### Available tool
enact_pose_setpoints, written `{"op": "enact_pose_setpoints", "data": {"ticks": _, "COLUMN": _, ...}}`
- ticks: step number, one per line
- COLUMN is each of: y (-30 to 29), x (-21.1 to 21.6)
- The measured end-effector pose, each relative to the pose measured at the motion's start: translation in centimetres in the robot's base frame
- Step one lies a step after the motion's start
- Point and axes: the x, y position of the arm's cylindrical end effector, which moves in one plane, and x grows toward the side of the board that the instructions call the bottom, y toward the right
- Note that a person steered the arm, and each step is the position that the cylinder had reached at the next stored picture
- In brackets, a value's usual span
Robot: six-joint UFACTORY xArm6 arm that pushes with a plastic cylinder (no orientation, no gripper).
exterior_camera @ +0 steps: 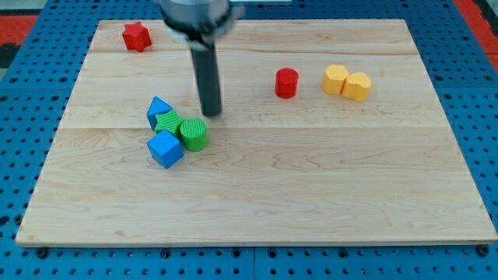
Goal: Move green circle to the top center
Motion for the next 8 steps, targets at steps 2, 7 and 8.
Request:
{"op": "enact_pose_setpoints", "data": {"ticks": 2, "y": -6.7, "x": 0.9}}
{"op": "enact_pose_setpoints", "data": {"ticks": 7, "y": -11.2, "x": -11.8}}
{"op": "enact_pose_setpoints", "data": {"ticks": 8, "y": -5.2, "x": -13.3}}
